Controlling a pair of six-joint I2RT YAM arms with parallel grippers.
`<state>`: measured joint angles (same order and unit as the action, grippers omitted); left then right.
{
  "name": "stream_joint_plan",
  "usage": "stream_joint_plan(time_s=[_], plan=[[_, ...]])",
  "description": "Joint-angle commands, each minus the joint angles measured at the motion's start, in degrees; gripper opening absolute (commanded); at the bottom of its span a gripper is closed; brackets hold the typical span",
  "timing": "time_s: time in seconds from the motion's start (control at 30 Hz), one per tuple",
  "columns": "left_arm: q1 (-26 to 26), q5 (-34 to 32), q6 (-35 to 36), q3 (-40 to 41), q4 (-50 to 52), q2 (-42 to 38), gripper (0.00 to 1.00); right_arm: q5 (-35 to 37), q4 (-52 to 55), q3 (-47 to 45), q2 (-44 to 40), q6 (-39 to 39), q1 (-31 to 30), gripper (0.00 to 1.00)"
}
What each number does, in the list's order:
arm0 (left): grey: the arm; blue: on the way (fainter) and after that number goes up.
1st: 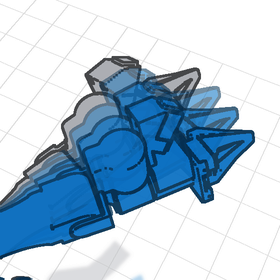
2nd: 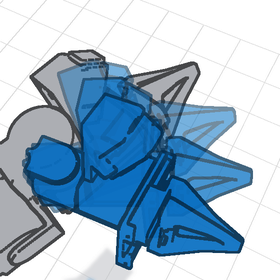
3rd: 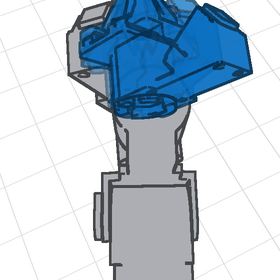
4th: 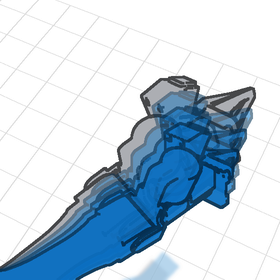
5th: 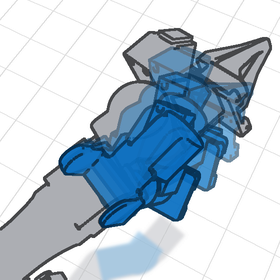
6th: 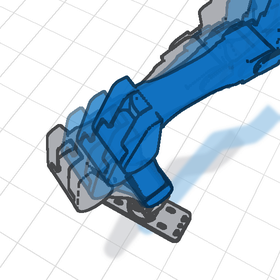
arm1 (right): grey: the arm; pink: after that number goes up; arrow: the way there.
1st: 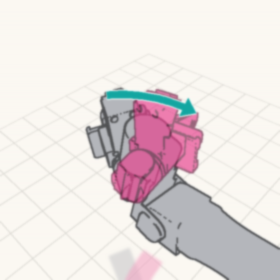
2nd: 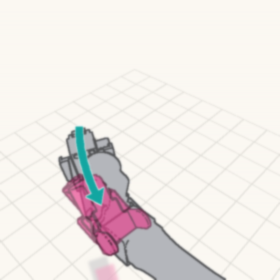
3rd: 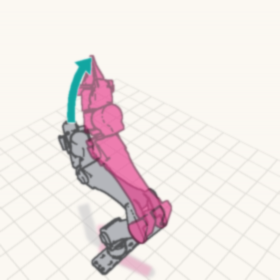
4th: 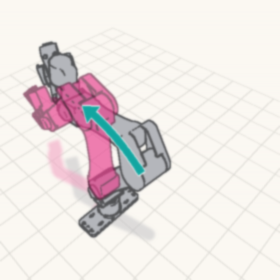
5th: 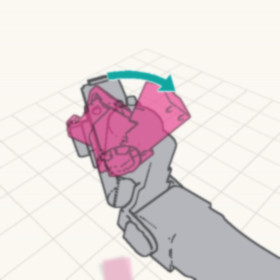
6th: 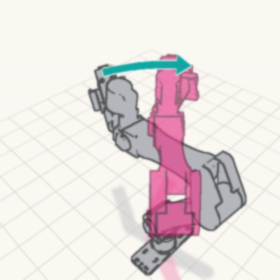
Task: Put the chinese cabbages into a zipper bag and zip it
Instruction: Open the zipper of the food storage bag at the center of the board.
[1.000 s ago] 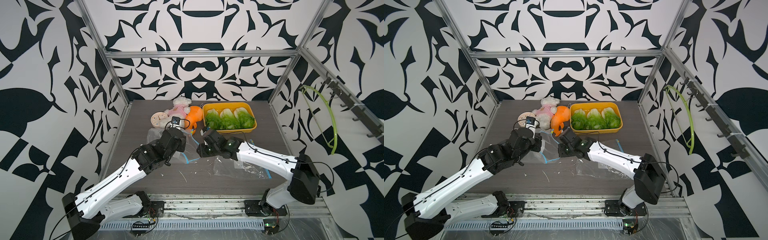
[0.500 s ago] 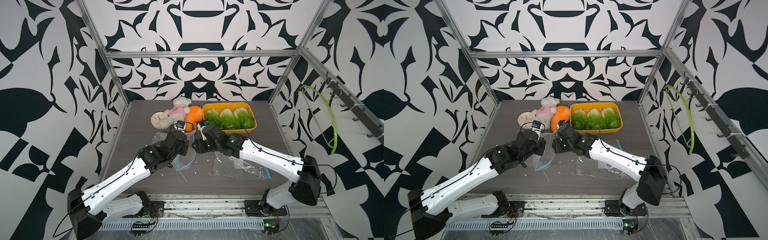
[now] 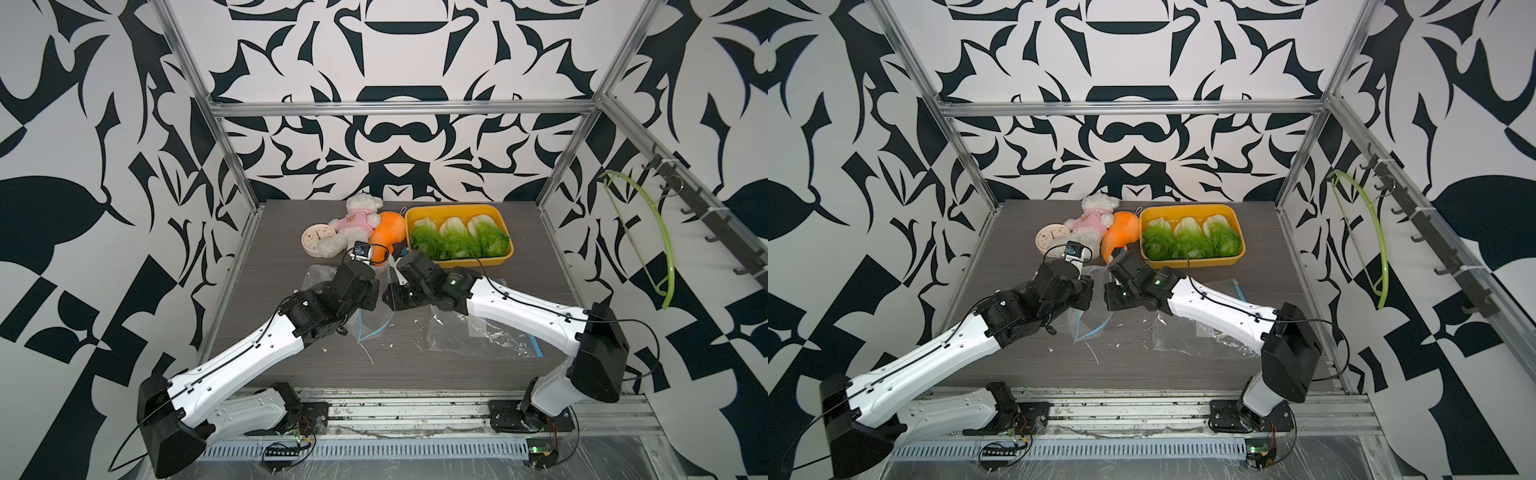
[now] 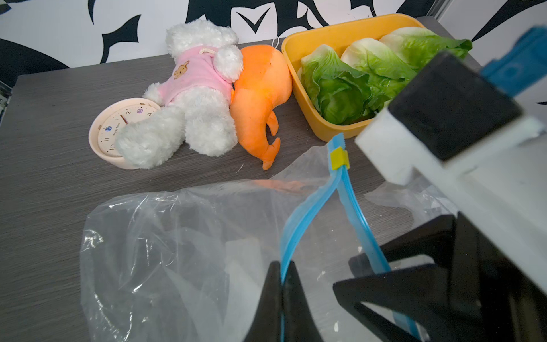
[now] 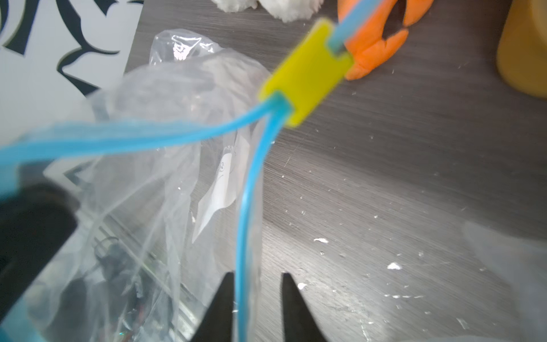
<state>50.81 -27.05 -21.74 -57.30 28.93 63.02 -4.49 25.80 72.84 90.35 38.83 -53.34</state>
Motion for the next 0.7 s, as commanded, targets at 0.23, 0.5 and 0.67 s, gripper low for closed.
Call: stream_joint_plan(time_s=[0.23, 0.5, 0.67], plan=[[0.1, 0.1, -8.9, -0.7, 3.5, -0.6, 0.14, -1.7, -6.7, -1.0, -2.2, 1.9, 0.0, 0.01], [0.7, 5.5, -16.5, -0.3, 5.1, -2.2, 0.55, -2.1, -9.0, -1.8, -2.4, 3.1, 0.0, 0.0], [2.0, 7.0, -20.4, 1.9, 5.2, -3.9, 0.6, -1.2, -9.9, -2.8, -3.0, 4.4, 0.0, 0.0]])
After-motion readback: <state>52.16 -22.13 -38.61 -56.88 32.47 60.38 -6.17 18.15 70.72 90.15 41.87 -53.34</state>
